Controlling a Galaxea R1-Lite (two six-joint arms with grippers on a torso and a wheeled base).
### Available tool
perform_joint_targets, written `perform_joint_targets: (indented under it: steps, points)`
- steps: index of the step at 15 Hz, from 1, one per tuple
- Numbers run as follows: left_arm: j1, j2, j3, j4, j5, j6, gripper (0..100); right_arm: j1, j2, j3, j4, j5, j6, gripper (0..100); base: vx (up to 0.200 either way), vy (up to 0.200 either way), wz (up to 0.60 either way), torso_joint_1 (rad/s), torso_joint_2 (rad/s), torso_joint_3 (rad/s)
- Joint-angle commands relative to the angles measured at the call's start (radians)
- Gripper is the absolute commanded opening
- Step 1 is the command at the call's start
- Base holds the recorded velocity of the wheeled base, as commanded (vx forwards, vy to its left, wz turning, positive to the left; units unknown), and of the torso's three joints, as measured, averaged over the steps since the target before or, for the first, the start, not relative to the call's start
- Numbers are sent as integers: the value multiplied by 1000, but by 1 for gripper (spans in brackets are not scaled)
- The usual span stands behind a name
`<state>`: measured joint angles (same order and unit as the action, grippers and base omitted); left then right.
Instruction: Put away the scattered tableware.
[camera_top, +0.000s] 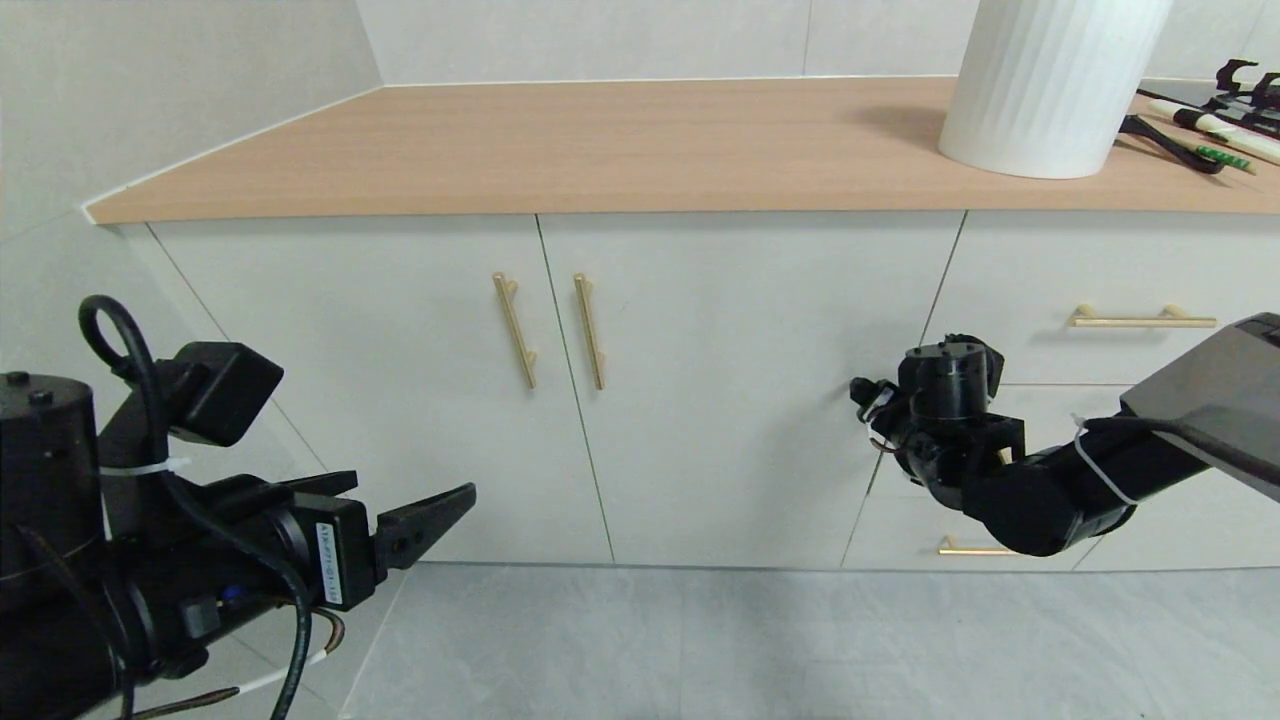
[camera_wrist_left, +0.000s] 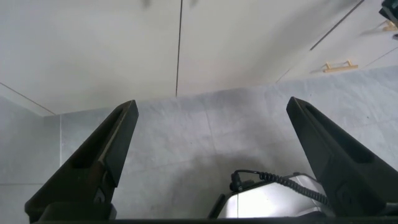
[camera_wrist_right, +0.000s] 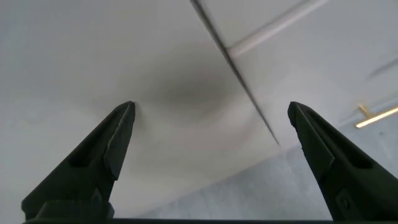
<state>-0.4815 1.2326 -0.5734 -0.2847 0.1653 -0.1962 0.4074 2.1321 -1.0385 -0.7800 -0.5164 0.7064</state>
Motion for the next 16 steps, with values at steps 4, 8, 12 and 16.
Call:
perform_joint_targets:
  steps: [4, 8, 12, 16]
  points:
    - [0, -30, 18, -8, 0, 23, 100, 13, -347, 213, -7, 194, -136, 100, 0, 0, 0, 0, 0, 0]
    - [21, -113, 21, -33, 0, 44, 100, 21, -620, 321, -12, 223, -337, 100, 0, 0, 0, 0, 0, 0]
    - [66, -303, 72, -41, 2, 83, 100, 91, -1054, 532, 2, 199, -527, 100, 0, 0, 0, 0, 0, 0]
    - [116, -542, 198, 16, 5, 109, 100, -67, -1457, 703, 160, 145, -627, 100, 0, 0, 0, 0, 0, 0]
